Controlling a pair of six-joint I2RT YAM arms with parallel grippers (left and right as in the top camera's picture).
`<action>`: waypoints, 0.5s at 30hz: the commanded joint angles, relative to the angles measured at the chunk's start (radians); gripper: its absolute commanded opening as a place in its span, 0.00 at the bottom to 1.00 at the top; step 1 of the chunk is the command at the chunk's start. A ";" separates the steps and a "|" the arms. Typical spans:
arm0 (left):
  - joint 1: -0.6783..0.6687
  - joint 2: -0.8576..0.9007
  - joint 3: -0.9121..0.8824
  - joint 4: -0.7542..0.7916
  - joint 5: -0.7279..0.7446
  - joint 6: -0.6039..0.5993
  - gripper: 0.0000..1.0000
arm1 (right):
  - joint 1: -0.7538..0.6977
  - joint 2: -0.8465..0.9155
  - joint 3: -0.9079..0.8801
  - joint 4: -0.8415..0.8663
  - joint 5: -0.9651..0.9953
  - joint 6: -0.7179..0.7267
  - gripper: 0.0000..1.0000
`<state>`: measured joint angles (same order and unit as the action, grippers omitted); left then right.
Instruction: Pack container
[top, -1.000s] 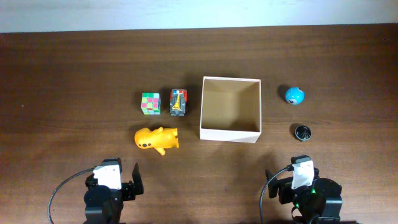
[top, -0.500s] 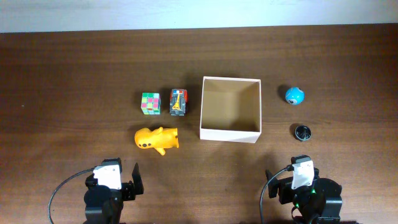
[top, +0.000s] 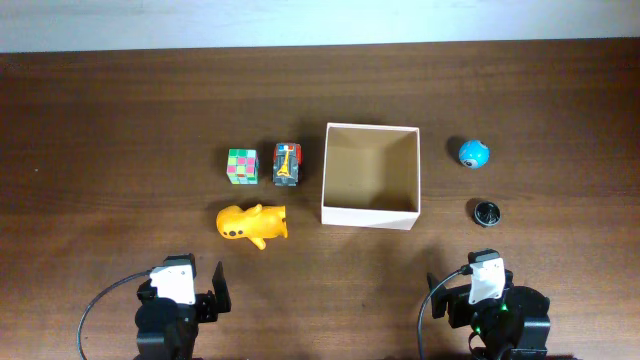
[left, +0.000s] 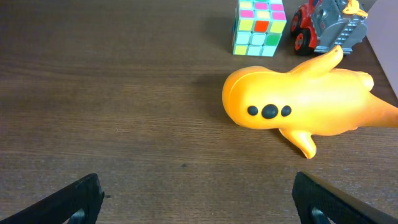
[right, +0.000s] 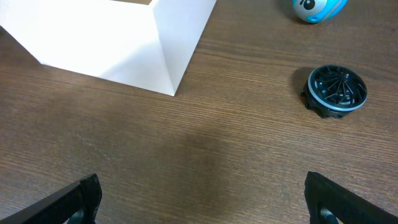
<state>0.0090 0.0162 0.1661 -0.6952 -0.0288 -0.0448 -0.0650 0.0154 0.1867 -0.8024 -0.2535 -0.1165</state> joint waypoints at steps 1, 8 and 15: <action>0.006 -0.011 -0.006 0.000 0.015 0.016 0.99 | -0.008 -0.011 -0.008 0.003 -0.005 -0.007 0.99; 0.006 -0.011 -0.006 0.000 0.015 0.016 0.99 | -0.008 -0.011 -0.008 0.003 -0.005 -0.007 0.99; 0.006 -0.011 -0.005 -0.016 -0.056 0.016 0.99 | -0.008 -0.011 -0.008 0.060 -0.005 -0.007 0.99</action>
<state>0.0090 0.0162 0.1661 -0.7067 -0.0360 -0.0448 -0.0650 0.0154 0.1864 -0.7738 -0.2535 -0.1165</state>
